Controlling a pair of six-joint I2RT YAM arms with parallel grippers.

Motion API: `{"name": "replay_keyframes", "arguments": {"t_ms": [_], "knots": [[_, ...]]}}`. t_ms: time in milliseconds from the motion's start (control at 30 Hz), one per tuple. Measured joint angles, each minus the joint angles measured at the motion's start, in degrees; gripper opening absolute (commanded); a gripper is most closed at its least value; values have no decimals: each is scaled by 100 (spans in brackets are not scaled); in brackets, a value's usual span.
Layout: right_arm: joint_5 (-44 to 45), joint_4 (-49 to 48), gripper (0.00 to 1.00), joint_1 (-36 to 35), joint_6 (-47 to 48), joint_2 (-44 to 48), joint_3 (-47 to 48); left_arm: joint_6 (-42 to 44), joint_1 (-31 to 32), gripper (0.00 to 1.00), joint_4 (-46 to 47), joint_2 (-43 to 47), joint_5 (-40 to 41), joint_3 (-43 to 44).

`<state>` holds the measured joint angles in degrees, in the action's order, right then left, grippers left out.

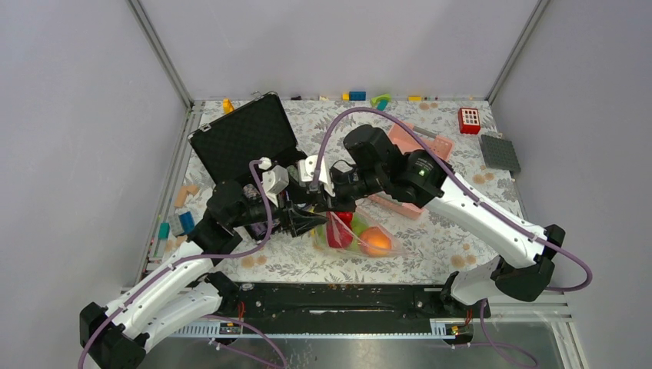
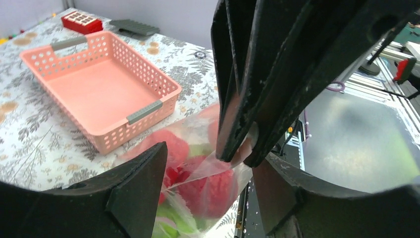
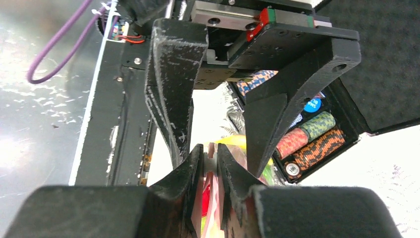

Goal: Place the food in the zip-top bag and seal the zipper
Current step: Zip the zipper food storage bag at the center of the board.

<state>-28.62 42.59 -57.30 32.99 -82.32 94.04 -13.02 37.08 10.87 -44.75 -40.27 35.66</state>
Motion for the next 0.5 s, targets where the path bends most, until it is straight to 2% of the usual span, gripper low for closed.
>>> {"name": "replay_keyframes", "arguments": {"t_ms": [267,400,500], "knots": [[-564,507,0,39,122,2,358,83,2,62,385,46,-461,0],[-647,540,0,74,103,2,358,92,4,52,437,46,-570,0],[-658,494,0,109,22,0,358,81,24,51,507,44,-599,0]]}}
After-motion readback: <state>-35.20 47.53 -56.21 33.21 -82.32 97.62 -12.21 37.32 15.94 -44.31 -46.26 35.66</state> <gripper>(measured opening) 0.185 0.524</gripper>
